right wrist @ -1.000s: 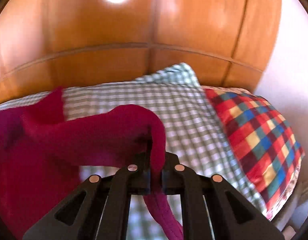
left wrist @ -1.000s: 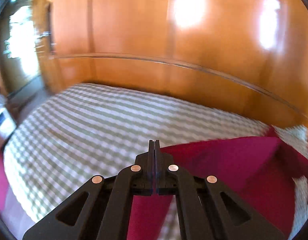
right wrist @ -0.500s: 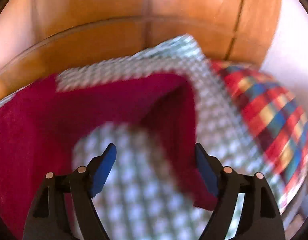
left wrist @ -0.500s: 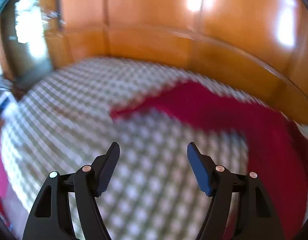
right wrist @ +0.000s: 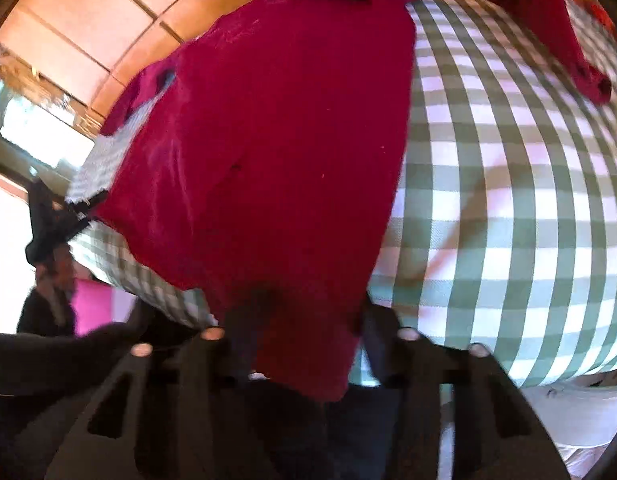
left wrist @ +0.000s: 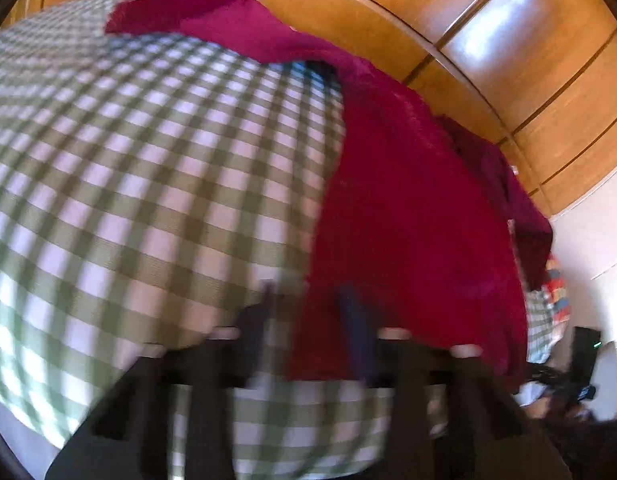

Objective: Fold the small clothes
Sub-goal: 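Lift and shake the sweatshirt with both grippers, then lay it flat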

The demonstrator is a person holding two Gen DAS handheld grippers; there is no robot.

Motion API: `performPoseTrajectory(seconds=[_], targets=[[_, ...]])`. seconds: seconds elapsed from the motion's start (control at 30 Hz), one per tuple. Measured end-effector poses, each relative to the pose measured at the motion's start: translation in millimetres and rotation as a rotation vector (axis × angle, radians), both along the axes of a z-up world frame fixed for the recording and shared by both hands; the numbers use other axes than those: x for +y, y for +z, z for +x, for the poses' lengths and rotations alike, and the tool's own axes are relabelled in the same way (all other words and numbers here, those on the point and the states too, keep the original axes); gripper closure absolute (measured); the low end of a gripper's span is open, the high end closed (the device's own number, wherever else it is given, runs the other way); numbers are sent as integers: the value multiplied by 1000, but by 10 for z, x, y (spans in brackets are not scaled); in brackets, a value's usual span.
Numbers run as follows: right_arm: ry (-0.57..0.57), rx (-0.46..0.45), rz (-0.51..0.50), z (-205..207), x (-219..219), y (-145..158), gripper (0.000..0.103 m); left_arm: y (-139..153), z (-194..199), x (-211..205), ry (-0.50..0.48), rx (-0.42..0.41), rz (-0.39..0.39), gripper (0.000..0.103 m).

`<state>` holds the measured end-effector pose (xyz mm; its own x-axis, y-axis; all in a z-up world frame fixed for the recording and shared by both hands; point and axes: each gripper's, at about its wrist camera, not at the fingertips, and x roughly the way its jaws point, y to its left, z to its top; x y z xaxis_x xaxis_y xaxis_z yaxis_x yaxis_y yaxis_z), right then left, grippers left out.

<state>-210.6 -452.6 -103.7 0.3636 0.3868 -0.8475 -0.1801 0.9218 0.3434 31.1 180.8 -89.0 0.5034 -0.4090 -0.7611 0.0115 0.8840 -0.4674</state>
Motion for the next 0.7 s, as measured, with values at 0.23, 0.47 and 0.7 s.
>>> performPoseTrajectory(seconds=[0.23, 0.47, 0.7], targets=[[4, -226, 31, -87, -233, 765, 96, 496, -167, -45, -14, -127, 18, 97], [-17, -193, -17, -253, -553, 718, 97, 611, -793, -87, -62, -134, 24, 97], [-34, -50, -82, -196, -534, 176, 88, 90, -800, -250, -64, 57, 131, 96]])
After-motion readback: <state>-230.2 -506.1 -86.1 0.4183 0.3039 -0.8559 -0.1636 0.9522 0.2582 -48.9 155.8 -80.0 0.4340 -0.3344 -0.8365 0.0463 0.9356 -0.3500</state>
